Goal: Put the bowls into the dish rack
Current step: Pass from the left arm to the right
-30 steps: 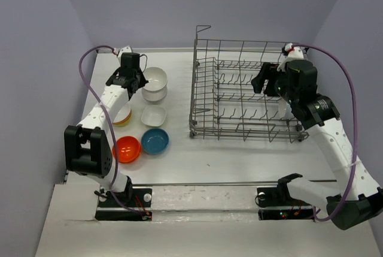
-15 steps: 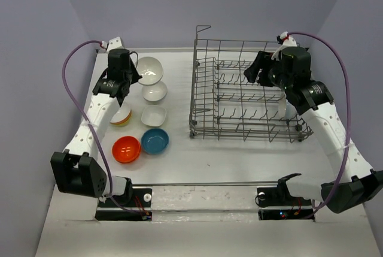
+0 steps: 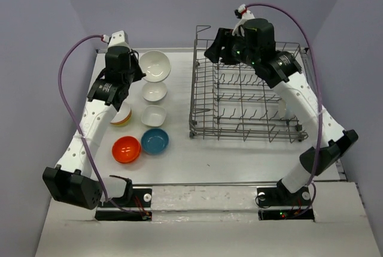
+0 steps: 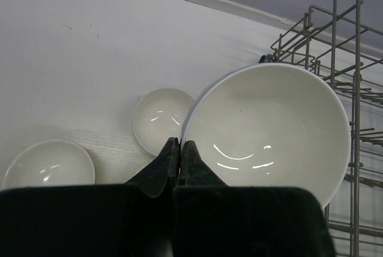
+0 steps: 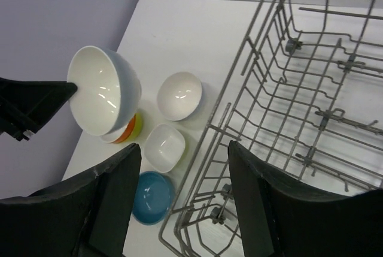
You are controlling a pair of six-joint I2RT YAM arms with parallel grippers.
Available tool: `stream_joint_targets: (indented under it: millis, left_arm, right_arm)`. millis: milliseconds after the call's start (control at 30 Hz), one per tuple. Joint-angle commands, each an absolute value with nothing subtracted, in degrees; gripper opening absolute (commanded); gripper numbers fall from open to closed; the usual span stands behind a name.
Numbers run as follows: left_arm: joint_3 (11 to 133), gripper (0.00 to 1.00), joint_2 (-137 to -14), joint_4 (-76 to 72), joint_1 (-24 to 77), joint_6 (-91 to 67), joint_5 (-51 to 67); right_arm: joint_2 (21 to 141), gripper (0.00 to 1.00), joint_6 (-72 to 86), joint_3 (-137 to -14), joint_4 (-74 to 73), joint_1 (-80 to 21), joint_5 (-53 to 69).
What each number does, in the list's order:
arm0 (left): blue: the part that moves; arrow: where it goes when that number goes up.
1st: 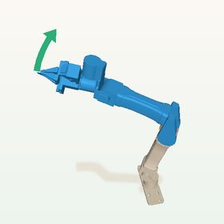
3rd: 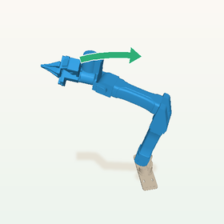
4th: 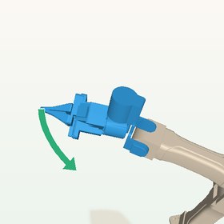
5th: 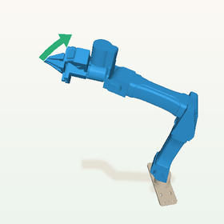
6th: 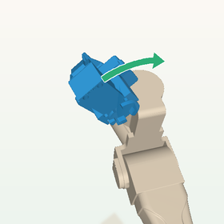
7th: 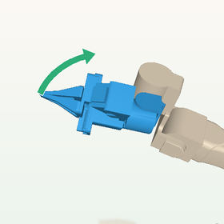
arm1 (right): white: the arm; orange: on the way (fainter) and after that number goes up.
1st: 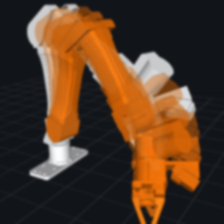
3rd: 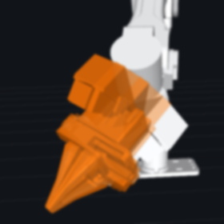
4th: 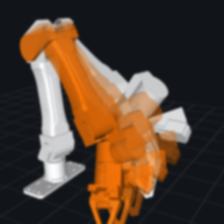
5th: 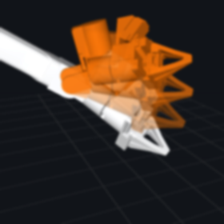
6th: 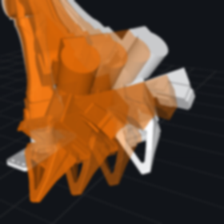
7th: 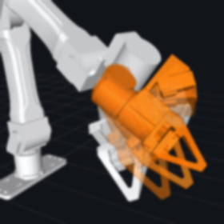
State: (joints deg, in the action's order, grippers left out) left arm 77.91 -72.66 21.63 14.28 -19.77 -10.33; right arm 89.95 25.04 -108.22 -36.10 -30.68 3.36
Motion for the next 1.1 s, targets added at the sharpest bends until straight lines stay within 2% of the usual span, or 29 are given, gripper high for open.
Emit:
stream_joint_targets:
  millis: [0, 367, 1067]
  left_arm:
    - [82.09, 0.0, -69.52, 20.3, 15.73, -18.99, -10.1]
    - [84.73, 0.0, -69.08, 23.11, 21.09, -17.58, -14.32]
    - [85.78, 0.0, -70.22, 23.82, 24.78, -17.84, -16.35]
  right_arm:
    - [94.99, 0.66, 23.56, -117.93, -40.42, -34.26, -3.15]
    - [109.24, 0.63, 20.22, -135.87, -47.46, -42.71, -15.2]
    - [112.5, 0.57, 18.9, -135.17, -47.29, -49.13, -20.74]
